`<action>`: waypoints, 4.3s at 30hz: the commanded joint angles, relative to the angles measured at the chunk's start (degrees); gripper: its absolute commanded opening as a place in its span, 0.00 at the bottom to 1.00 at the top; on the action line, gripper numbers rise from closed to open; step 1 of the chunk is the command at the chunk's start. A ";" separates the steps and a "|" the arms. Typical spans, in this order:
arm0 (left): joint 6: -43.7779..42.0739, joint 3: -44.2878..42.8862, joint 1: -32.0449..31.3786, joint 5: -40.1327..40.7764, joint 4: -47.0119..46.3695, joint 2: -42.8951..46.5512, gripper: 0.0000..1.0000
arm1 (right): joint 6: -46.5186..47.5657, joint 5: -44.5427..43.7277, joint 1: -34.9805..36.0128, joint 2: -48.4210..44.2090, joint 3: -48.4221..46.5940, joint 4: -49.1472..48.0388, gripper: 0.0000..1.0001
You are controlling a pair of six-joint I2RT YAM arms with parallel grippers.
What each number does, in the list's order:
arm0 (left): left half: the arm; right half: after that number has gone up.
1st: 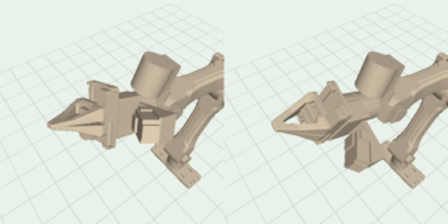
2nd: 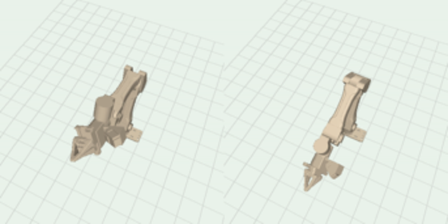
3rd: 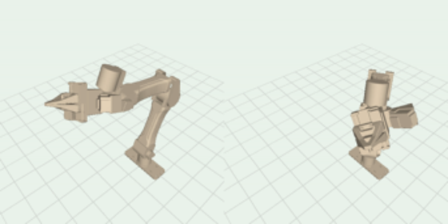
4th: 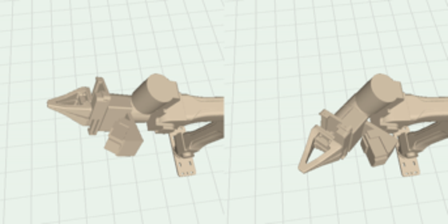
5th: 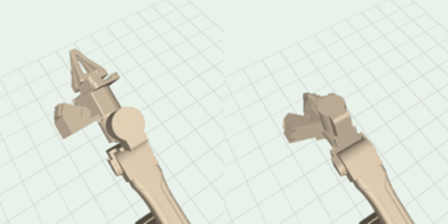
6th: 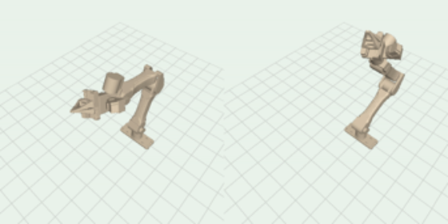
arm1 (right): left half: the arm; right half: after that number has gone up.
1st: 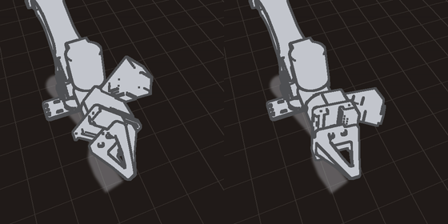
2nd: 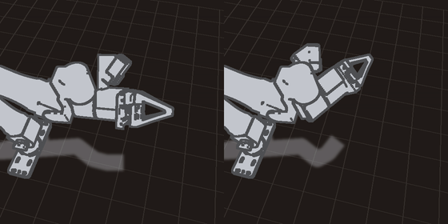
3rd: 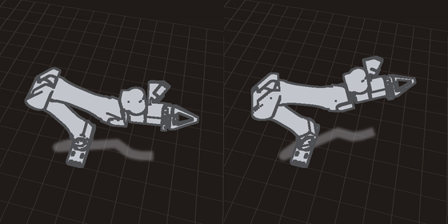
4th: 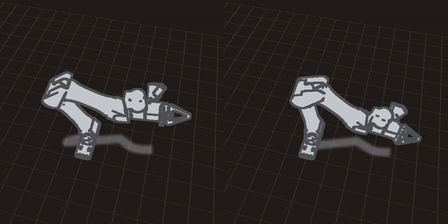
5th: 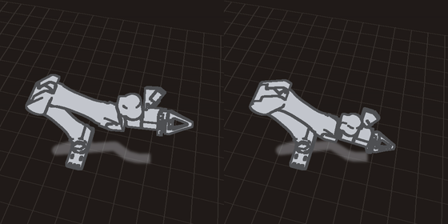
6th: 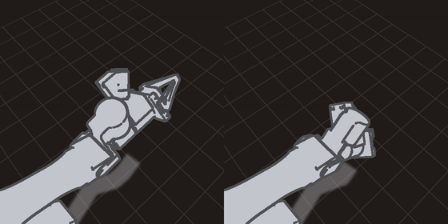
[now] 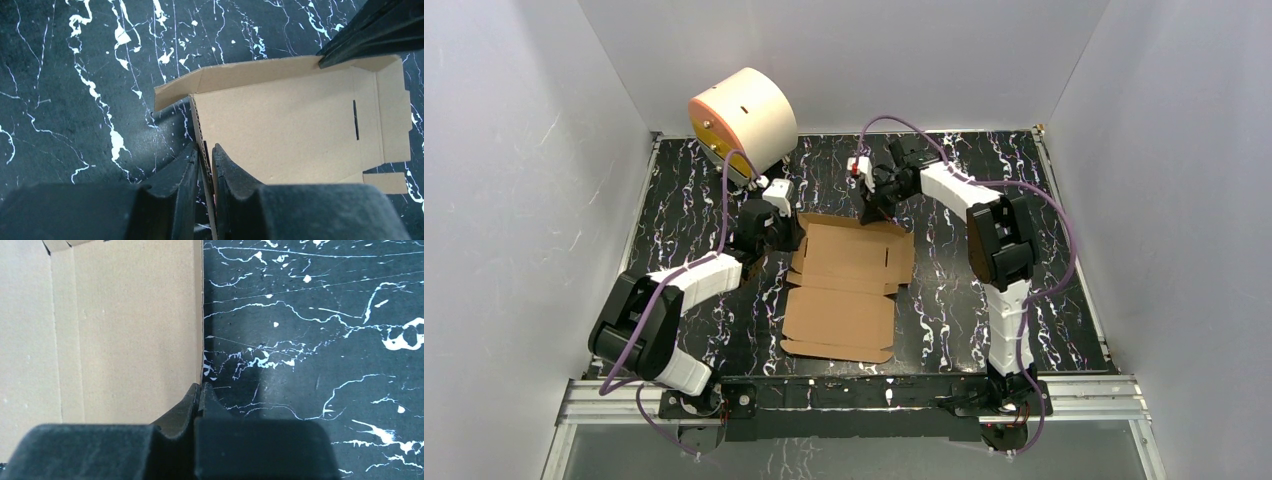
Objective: Fold the paper box
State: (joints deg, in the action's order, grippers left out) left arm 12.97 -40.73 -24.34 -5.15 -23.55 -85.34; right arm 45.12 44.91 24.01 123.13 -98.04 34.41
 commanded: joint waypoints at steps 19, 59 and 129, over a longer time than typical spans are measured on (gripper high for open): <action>14.84 6.79 3.50 10.02 3.05 18.25 0.34 | -0.63 -20.58 11.08 -20.79 13.53 -11.41 0.00; 48.68 5.81 7.28 -3.11 6.69 19.50 0.58 | -0.93 -25.08 16.75 -40.25 33.21 -24.90 0.00; 13.70 6.08 18.69 -4.48 2.42 16.97 0.45 | 33.11 -46.40 25.91 -38.23 39.66 -34.50 0.00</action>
State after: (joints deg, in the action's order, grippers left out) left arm 29.12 -35.00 -7.92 -1.04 -14.83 -66.89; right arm 74.54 -1.39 49.58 86.72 -58.96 1.17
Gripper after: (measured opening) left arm 0.447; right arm 0.017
